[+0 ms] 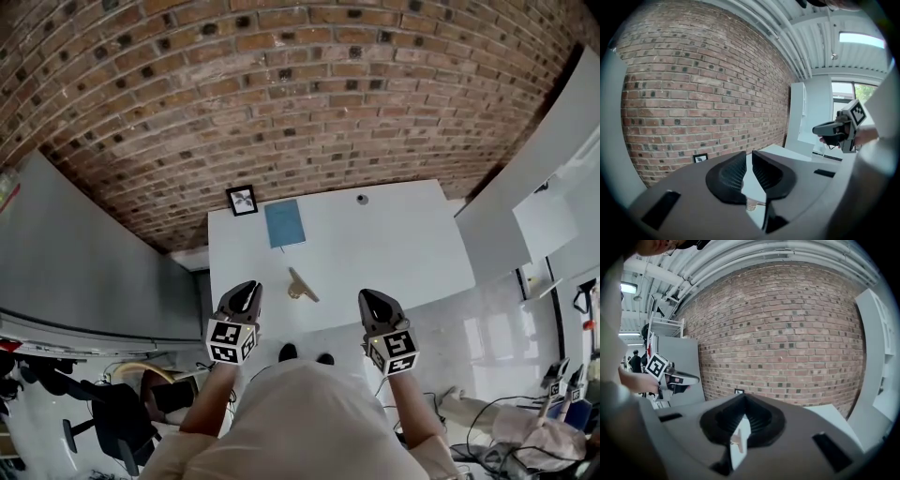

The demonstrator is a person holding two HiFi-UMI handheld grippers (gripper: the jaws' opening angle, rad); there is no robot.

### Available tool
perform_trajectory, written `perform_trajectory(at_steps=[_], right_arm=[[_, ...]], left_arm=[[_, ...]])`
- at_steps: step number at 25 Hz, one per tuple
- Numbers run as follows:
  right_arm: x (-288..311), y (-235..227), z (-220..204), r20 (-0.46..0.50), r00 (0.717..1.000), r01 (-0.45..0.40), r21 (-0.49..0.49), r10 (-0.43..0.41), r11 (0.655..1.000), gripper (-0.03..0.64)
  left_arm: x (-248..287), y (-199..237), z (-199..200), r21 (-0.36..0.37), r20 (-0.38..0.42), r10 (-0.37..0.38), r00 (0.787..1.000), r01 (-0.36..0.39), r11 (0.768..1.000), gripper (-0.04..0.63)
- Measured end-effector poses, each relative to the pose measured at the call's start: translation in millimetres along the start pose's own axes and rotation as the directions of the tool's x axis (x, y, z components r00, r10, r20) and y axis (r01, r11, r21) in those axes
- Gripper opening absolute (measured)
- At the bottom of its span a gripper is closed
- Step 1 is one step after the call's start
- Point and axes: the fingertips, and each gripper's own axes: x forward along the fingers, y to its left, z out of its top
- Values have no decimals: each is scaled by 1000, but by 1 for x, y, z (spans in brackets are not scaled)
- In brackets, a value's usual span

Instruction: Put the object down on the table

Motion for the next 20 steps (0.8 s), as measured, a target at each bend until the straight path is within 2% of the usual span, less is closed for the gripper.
perform_trajectory(at_steps=[4, 9, 20], right_arm=[[0, 1, 11, 35, 999, -6, -12, 7, 1000, 3], [3, 2, 19, 63, 998, -8, -24, 10, 1000, 3], [3, 11, 24, 73, 997, -15, -32, 17, 999, 2]], left_arm=[[-10, 5, 15, -5, 40, 20, 999, -20, 1000, -4], [-16, 9, 28, -2, 75, 29, 997, -29, 1000, -6], [-22, 10, 30, -6, 86, 16, 996, -15, 1000, -6]])
